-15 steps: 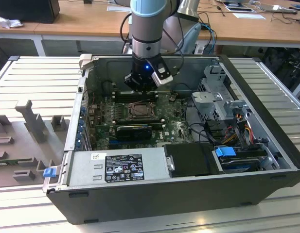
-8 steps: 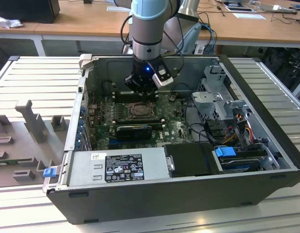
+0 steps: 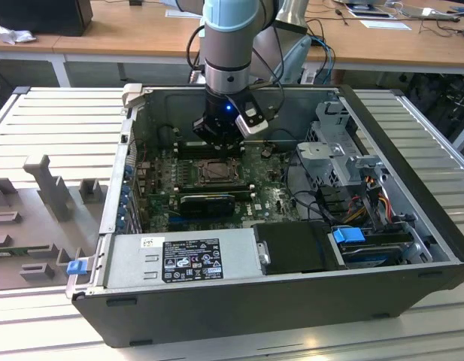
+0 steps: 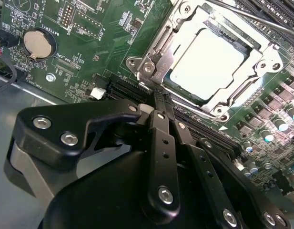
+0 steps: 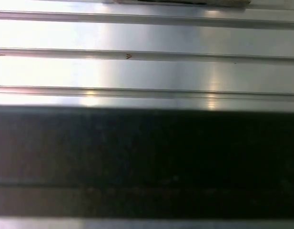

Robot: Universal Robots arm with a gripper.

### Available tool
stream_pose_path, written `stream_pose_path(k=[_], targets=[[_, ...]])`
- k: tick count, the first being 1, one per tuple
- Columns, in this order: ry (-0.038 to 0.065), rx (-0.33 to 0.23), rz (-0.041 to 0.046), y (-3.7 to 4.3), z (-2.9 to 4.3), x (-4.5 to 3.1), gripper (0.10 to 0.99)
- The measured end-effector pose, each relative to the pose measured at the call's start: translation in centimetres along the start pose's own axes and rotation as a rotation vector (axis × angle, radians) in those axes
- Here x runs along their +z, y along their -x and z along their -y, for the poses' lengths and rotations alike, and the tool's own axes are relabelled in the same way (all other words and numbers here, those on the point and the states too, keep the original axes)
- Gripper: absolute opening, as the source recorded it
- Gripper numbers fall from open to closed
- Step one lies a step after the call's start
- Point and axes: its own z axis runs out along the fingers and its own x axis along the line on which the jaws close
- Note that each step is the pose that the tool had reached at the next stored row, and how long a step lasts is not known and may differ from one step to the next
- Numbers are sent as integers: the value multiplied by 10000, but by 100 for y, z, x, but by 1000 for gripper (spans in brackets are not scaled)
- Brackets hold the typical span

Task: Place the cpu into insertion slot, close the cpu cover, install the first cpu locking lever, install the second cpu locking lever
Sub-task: 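Install the first cpu locking lever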

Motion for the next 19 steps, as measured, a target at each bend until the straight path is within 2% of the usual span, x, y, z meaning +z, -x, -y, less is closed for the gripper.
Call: stream_pose_path(k=[7,10,12,15,19], targets=[[-16,1,-3,-1,14,28,106],[76,3,-2,-1,16,35,106],[96,3,8,2,11,4,106],[84,3,0,4,4,-141,106],[85,1,0,5,23,-158,106]])
